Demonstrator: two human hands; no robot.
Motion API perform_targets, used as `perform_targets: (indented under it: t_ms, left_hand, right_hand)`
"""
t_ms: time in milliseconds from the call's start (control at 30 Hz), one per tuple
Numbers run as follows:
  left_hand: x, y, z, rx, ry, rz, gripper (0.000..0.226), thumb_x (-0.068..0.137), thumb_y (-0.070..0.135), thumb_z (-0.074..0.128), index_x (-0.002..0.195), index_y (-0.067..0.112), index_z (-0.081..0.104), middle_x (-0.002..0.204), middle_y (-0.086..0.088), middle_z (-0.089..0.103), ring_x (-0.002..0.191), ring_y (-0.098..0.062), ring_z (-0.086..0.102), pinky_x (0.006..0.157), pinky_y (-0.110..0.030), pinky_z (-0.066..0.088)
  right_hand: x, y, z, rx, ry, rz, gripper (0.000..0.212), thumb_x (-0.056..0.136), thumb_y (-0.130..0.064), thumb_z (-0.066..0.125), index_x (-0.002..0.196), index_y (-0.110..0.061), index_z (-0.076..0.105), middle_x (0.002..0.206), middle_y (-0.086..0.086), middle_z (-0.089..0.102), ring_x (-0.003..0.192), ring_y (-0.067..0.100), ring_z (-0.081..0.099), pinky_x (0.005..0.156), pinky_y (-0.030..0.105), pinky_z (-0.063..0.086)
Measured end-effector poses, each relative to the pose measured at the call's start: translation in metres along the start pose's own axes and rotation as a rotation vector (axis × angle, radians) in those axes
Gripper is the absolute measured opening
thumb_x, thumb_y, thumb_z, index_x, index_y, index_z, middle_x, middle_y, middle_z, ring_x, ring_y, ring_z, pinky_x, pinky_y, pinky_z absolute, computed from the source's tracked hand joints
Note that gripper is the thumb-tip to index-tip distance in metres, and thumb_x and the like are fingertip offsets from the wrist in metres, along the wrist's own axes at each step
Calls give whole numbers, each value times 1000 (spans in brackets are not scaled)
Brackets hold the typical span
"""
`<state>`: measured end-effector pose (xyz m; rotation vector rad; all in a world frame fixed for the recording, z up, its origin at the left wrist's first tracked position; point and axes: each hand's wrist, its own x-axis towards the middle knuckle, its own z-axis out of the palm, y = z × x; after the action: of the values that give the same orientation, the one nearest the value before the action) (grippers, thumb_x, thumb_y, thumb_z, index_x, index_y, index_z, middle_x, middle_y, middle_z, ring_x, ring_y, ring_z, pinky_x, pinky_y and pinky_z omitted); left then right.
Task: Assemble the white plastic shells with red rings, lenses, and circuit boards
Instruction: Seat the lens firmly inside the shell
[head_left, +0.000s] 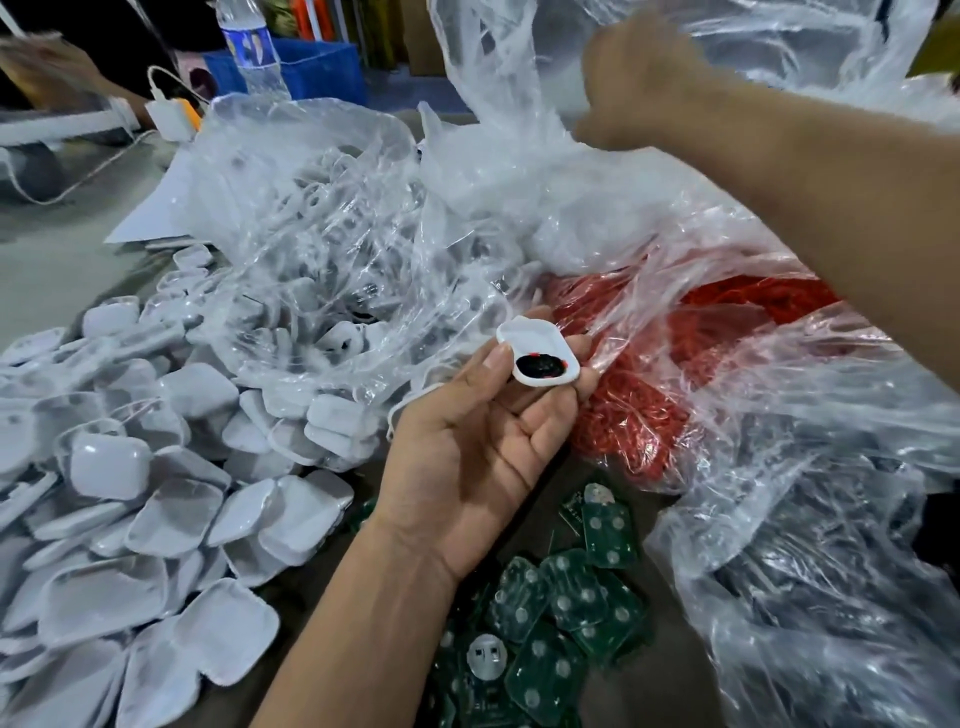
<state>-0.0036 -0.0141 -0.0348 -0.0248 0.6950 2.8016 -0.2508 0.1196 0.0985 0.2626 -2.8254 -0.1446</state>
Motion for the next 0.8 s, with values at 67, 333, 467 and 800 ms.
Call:
perform_targets:
  t_ms: [67,333,467,800]
  left_hand:
    - [0,-1,1,-5,-1,-3,55,79,15,71,130,-1,60,119,-25,70,92,-32,74,81,-29,62]
    - [-4,-1,5,52,60,11,48,80,16,71,125,0,64,120,-25,71,92,-32,73,79,-29,62]
    - [-3,-2,2,62,44,11,39,81,16,71,116,1,75,120,-25,70,93,-31,73,80,-29,62]
    - [-3,-2,2,81,32,18,37,83,17,70,116,3,76,122,-25,70,94,-31,73,80,-29,62]
  right_hand:
    - [-16,-4,-8,-5,-9,-125,46,94,-42,68,66,-6,58,64,11,57,69,35,57,68,37,46]
    - [-27,0,7,30,-321,-266,58,94,-59,63,124,-9,67,126,15,66,107,37,63,86,38,46]
    - [-35,12,19,45,-219,-272,88,78,-55,84,145,-14,45,141,17,51,124,40,54,102,45,47]
    - [-39,44,4,554,-82,-101,21,83,-7,85,102,-7,76,86,15,77,60,17,70,54,25,57]
